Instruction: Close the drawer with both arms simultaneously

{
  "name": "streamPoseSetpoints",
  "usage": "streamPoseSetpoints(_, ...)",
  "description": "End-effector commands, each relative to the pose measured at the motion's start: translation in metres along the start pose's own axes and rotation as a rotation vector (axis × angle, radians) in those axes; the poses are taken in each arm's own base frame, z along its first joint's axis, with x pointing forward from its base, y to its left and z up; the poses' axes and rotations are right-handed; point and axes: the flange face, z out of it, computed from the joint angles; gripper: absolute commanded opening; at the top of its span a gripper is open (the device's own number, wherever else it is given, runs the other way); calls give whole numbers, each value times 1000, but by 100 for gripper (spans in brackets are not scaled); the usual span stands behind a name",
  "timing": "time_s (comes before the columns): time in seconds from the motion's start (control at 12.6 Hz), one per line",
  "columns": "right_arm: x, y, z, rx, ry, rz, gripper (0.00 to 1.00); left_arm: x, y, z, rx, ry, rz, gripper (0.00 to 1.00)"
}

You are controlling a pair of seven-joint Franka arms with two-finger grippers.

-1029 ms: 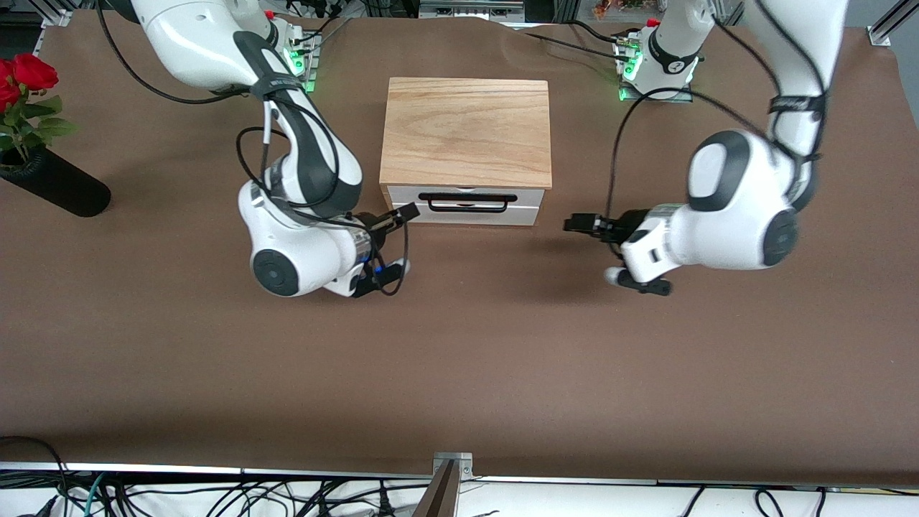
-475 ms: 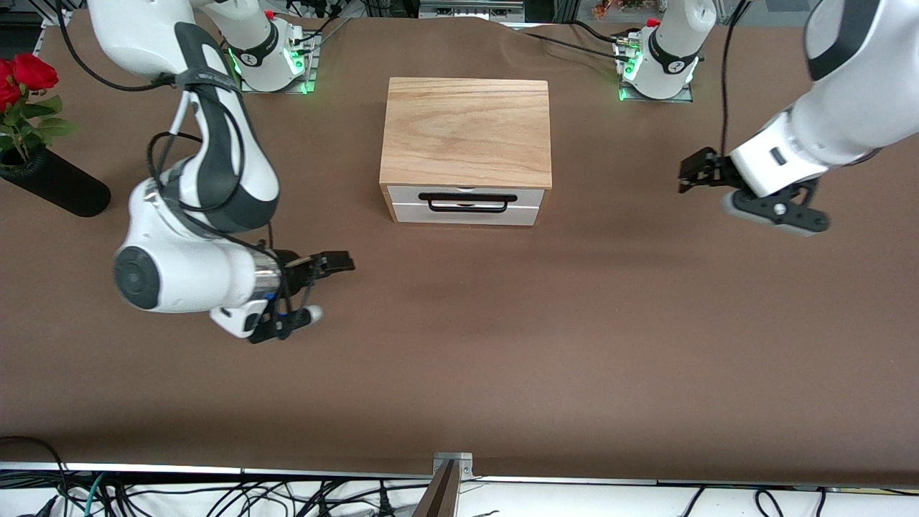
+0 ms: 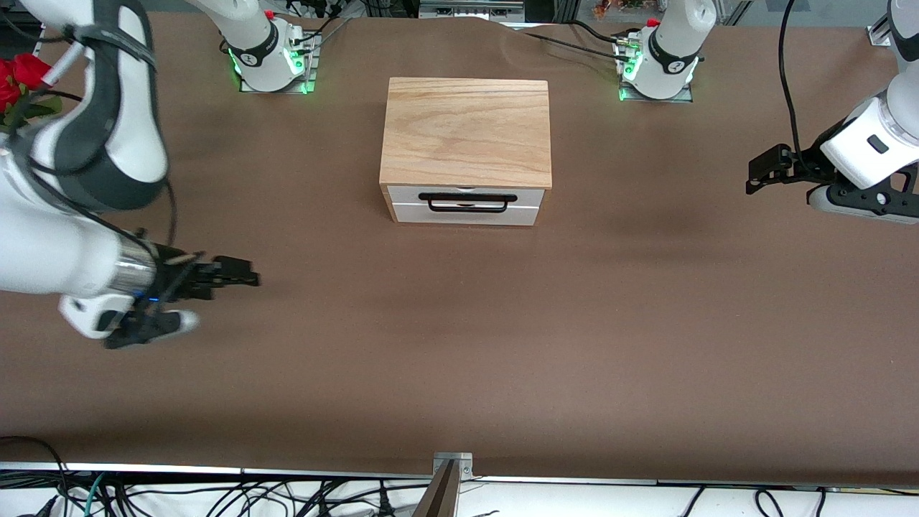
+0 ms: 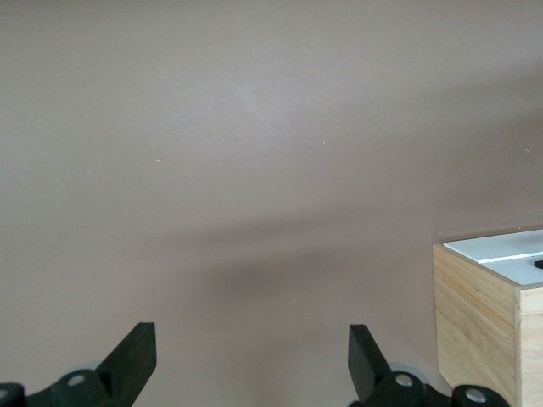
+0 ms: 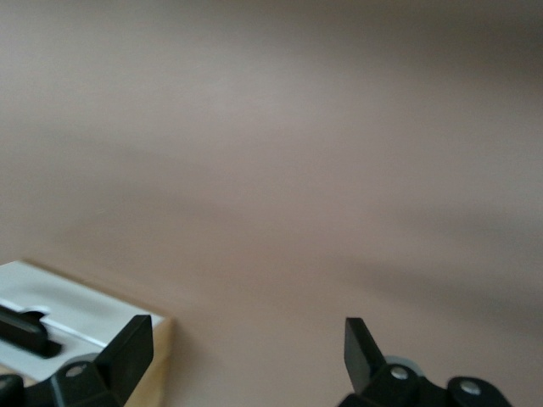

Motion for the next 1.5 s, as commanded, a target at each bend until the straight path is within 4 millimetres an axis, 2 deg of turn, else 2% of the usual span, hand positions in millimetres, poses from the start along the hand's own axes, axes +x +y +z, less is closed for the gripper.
streamPoseSetpoints(0.0,-27,25,-56,-92,41,3,100,1,2,-11,34,7,15,100)
streamPoseSetpoints(0.08,-38,37,-71,-120,49,7,100,1,4,-12,34,8,15,100)
streamPoseSetpoints(0.24,-61,44,-103,-179,80,0,100,2,5,-11,36,8,12,100)
streamPoseSetpoints(0.32,-70,43,-120,-217,108,-5,100,1,4,-10,35,5,11,100)
streamPoseSetpoints(0.47,-83,37,-138,-320,111,-24,100,2,5,-10,35,7,12,100)
streamPoseSetpoints(0.55,-87,23,-142,-383,102,-58,100,2,4,-10,37,8,12,100)
streamPoseSetpoints(0.63,-95,20,-145,-395,99,-63,100,2,5,-10,36,8,12,100)
streamPoseSetpoints(0.79,-108,32,-138,-383,83,-32,100,3,3,-7,37,3,10,100)
streamPoseSetpoints(0.95,-110,36,-134,-320,78,4,100,4,4,-4,37,-1,12,100)
streamPoseSetpoints(1.19,-116,35,-126,-278,65,189,100,4,3,-4,37,-1,10,100)
streamPoseSetpoints(1.42,-112,43,-105,-262,28,210,100,5,3,-3,36,-4,9,100)
